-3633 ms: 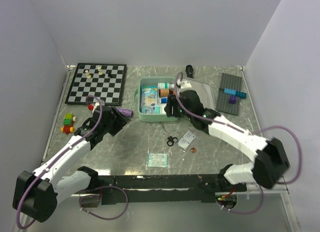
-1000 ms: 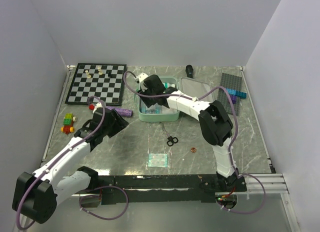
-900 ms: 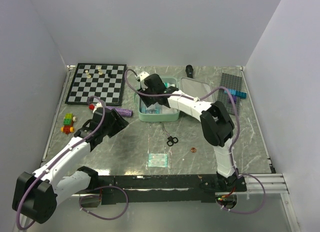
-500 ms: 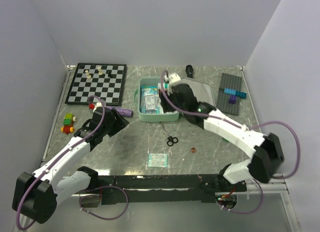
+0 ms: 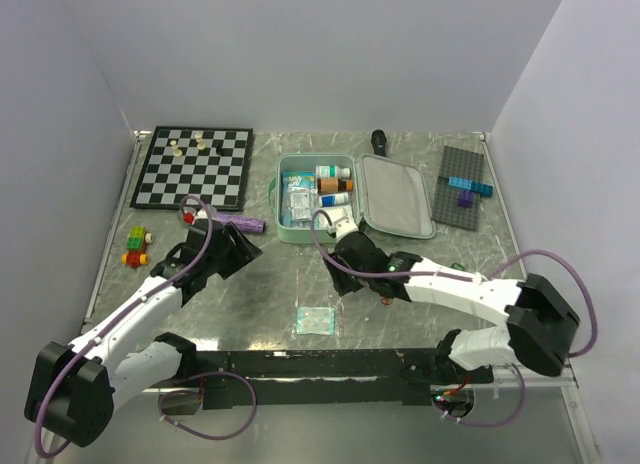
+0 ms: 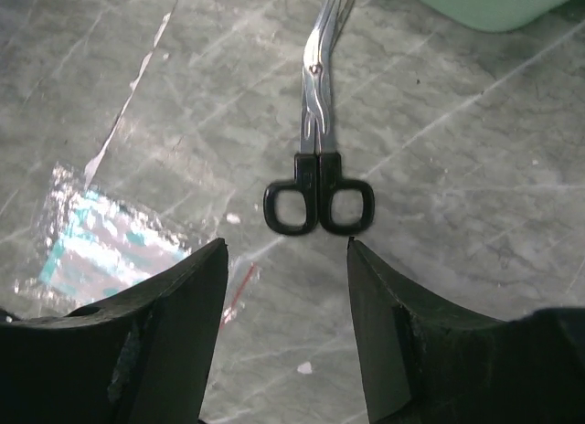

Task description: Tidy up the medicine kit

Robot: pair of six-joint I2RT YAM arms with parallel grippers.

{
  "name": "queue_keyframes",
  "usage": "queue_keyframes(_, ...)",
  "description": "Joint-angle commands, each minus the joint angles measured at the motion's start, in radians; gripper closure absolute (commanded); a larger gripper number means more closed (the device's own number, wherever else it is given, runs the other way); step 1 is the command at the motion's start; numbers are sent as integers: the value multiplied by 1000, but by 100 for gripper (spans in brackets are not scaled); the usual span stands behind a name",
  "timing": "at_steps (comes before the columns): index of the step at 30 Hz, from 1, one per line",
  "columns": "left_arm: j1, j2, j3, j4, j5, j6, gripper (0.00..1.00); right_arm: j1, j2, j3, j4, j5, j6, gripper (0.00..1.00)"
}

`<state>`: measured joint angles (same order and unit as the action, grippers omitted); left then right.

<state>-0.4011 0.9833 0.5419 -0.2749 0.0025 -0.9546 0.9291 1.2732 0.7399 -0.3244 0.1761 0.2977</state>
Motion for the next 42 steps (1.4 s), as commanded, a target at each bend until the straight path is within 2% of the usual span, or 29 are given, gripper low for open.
queue_keyframes(1, 5, -44, -2, 23, 25, 16, 37, -10, 145, 140, 61, 22, 0, 38)
queue_keyframes(6, 4, -86, -3, -4, 14, 14, 37, -33, 351, 317, -47, -21, -20, 42)
queue_keyframes(13, 4, -120, -31, 3, 1, 13, 37, -59, 394, 332, -70, -49, -2, 43)
queue_keyframes(26, 4, -74, -36, 23, 16, 19, 37, -105, 492, 346, -33, -92, -6, 44)
queue_keyframes(35, 4, -55, -30, 22, 8, 24, 37, -124, 480, 311, -45, -248, 11, 59)
queue_keyframes(42, 4, -37, -31, 37, 5, 24, 37, -89, 410, 224, -99, -239, 57, 68)
